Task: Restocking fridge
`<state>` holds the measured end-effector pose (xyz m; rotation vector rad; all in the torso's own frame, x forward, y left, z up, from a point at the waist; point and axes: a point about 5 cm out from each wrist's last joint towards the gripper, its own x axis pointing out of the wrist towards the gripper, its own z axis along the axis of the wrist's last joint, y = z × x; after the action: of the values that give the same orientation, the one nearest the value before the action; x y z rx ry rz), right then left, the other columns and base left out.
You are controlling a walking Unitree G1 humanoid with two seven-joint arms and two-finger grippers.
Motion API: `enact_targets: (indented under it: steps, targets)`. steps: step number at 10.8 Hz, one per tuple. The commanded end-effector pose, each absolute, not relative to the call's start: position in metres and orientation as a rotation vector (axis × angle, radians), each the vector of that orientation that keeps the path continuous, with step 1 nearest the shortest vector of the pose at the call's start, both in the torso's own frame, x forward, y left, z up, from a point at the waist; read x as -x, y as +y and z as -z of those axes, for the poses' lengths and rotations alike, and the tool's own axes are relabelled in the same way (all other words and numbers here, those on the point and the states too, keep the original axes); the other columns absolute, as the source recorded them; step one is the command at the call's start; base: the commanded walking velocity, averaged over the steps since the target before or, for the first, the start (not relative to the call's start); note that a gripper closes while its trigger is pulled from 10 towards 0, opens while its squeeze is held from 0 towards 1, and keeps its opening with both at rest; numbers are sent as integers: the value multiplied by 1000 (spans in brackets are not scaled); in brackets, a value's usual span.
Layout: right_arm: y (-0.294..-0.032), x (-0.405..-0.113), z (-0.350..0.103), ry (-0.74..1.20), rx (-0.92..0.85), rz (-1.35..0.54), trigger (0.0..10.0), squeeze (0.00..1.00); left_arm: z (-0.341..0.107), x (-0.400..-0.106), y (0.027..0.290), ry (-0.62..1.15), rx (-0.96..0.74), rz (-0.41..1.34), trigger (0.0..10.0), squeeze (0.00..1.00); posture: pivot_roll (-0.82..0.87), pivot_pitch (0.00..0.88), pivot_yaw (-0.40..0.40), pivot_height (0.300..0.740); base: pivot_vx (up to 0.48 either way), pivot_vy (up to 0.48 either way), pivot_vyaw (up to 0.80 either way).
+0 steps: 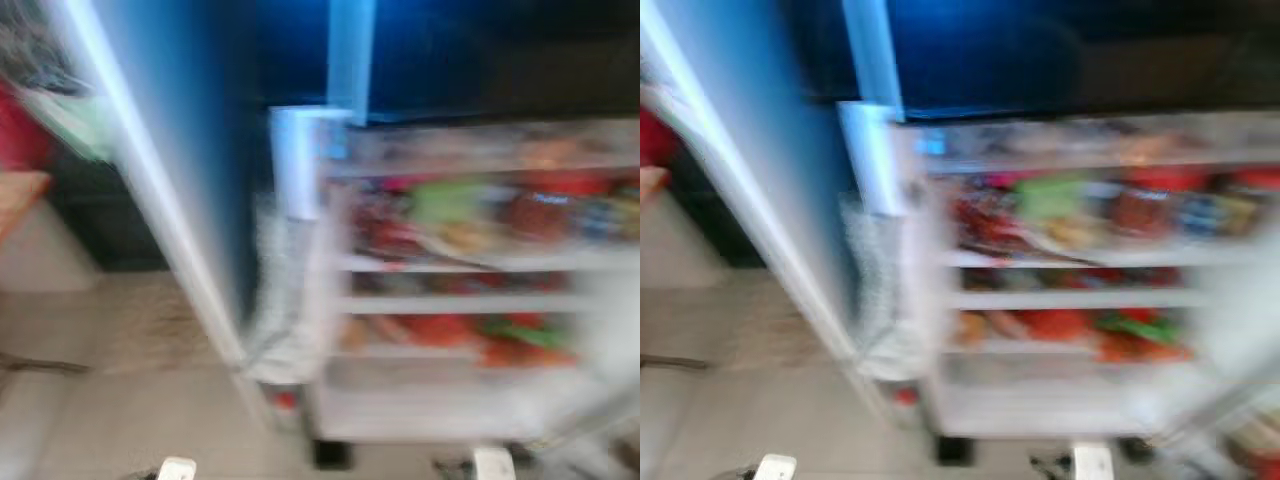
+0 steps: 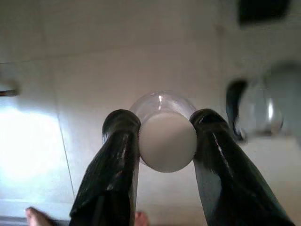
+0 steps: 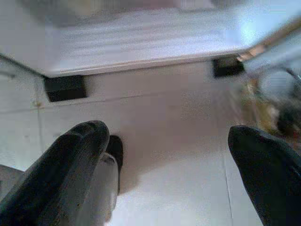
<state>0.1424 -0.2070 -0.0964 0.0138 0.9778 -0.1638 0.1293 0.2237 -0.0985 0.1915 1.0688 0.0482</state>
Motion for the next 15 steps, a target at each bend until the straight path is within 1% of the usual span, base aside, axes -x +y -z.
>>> enact_targets:
  steps: [1, 15]
  targets:
    - [-204, -129, 102, 1023, -24, 168, 10000, 0, 97, -134, 226, 1058, -200, -54, 10000, 0, 44, 76, 69, 740, 0, 0, -750]
    - [-206, -128, 102, 1035, 3, 156, 10000, 0, 97, -133, 224, 1056, -176, -71, 10000, 0, 54, 78, 61, 740, 0, 0, 0]
